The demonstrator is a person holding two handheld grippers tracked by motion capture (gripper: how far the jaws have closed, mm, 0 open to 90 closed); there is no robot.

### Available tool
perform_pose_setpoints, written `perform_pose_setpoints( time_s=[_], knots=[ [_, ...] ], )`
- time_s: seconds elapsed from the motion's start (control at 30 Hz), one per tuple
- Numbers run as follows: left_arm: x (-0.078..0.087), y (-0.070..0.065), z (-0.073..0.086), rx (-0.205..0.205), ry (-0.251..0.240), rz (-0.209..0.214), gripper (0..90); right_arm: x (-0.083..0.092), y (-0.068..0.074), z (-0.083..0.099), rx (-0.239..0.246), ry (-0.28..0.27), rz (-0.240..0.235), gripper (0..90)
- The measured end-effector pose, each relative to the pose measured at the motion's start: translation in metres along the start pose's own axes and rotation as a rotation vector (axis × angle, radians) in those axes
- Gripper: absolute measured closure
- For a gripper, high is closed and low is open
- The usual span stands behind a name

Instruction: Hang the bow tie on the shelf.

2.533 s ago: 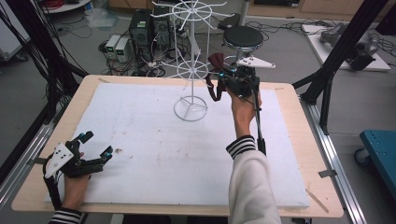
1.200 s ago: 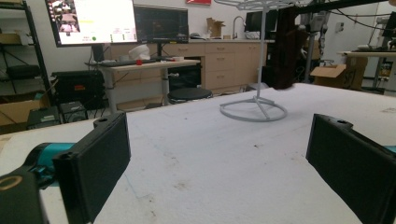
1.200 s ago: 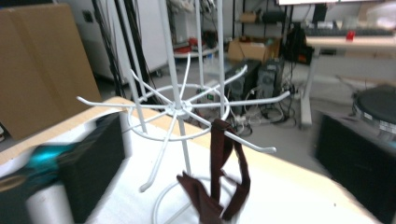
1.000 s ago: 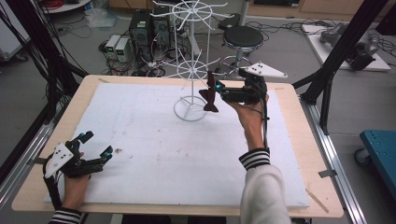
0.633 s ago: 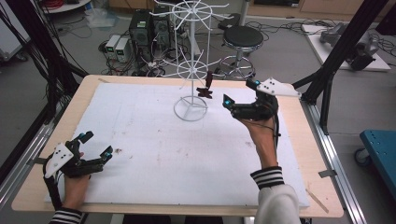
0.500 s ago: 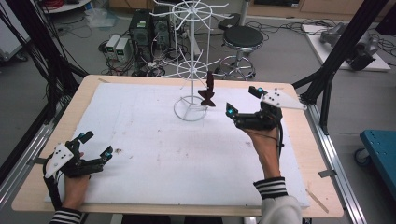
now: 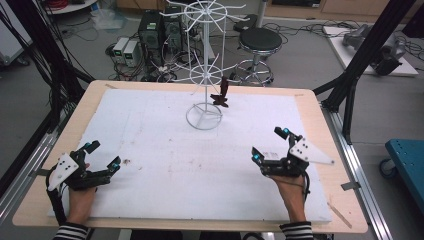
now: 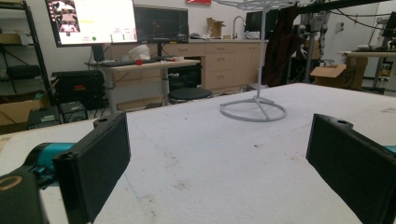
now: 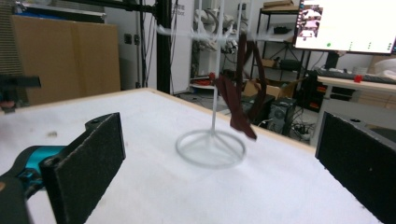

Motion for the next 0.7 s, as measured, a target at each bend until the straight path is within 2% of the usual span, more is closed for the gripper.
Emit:
perform_pose_setpoints(
  time_s=[0.13,0.2,0.23,0.27,0.4,0.43,0.6,0.7],
  knots=[
    [0.000,0.000,0.000,0.004,0.000,-0.002,6.8,0.013,-0.007,0.034,-0.039,-0.010,0.016,0.6],
    [0.000,0.000,0.000,0.001,0.000,-0.001,6.8,0.018,-0.009,0.043,-0.053,-0.034,0.022,0.6],
    [0.000,0.000,0.000,0.001,0.000,-0.001,6.8,0.019,-0.010,0.046,-0.044,-0.042,0.025,0.6],
    [0.000,0.000,0.000,0.001,0.001,0.000,6.8,0.021,-0.010,0.052,-0.051,-0.036,0.028,0.6],
    [0.000,0.000,0.000,-0.002,-0.002,0.000,6.8,0.020,-0.009,0.060,-0.053,-0.040,0.019,0.6],
    [0.000,0.000,0.000,-0.002,0.000,0.000,6.8,0.018,-0.009,0.065,-0.054,-0.013,0.017,0.6],
    [0.000,0.000,0.000,-0.002,-0.005,-0.001,6.8,0.017,-0.008,0.066,-0.044,-0.014,0.020,0.6],
    [0.000,0.000,0.000,0.000,-0.006,-0.002,6.8,0.018,-0.010,0.066,-0.060,-0.015,0.031,0.6]
  ],
)
Point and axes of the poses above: each handheld gripper's, and its own axes: x roughly backward along the jaws, z roughly out of its underside, y roughly to its left, the point moved 8 cm from there along -x, roughly forward along the jaws, and after that the axes turned 10 degrees about -x, right-handed, at the moved point
